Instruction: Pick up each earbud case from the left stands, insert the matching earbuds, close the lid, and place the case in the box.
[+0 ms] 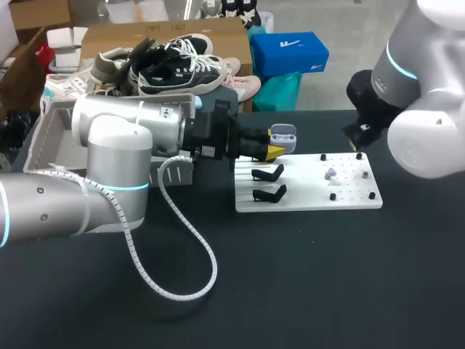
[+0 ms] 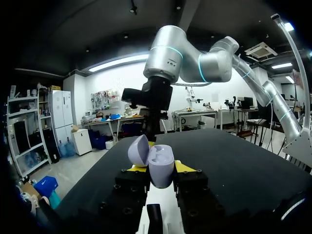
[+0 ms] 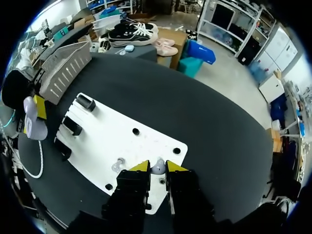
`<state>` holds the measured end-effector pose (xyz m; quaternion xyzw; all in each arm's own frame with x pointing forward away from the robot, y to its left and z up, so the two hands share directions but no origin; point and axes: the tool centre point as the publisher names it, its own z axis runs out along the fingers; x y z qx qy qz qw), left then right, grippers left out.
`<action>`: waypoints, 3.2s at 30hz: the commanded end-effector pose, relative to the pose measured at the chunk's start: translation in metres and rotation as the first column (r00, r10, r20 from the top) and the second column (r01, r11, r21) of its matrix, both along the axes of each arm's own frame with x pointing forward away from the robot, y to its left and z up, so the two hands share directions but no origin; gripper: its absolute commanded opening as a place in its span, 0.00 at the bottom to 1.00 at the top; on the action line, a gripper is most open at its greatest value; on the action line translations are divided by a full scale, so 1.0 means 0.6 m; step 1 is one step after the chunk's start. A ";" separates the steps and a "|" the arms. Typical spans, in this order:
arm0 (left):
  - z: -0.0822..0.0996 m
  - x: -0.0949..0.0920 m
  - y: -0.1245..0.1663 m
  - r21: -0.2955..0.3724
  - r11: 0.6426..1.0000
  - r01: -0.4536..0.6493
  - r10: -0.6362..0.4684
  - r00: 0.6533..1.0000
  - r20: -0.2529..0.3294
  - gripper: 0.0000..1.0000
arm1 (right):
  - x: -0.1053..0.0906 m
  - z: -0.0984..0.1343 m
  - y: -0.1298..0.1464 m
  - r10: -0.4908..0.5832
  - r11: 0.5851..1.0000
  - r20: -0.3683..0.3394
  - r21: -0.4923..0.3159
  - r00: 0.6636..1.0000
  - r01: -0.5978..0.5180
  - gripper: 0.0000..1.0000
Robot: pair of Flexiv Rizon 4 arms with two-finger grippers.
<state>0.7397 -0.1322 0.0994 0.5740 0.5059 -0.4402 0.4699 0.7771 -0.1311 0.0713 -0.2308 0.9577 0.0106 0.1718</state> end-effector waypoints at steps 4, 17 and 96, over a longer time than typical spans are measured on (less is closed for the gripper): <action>-0.001 0.000 0.000 -0.002 1.000 -0.002 0.002 1.000 0.001 0.00 | -0.048 0.044 0.024 0.030 0.998 0.035 -0.058 0.999 -0.028 0.00; -0.001 0.000 0.000 -0.002 1.000 -0.002 0.002 1.000 0.001 0.00 | -0.053 0.058 0.035 0.072 0.997 0.059 -0.008 0.996 -0.072 0.00; -0.001 0.000 0.000 -0.002 1.000 -0.002 0.002 1.000 0.001 0.00 | -0.133 0.202 0.183 -0.834 0.522 -0.173 0.057 0.524 0.851 0.00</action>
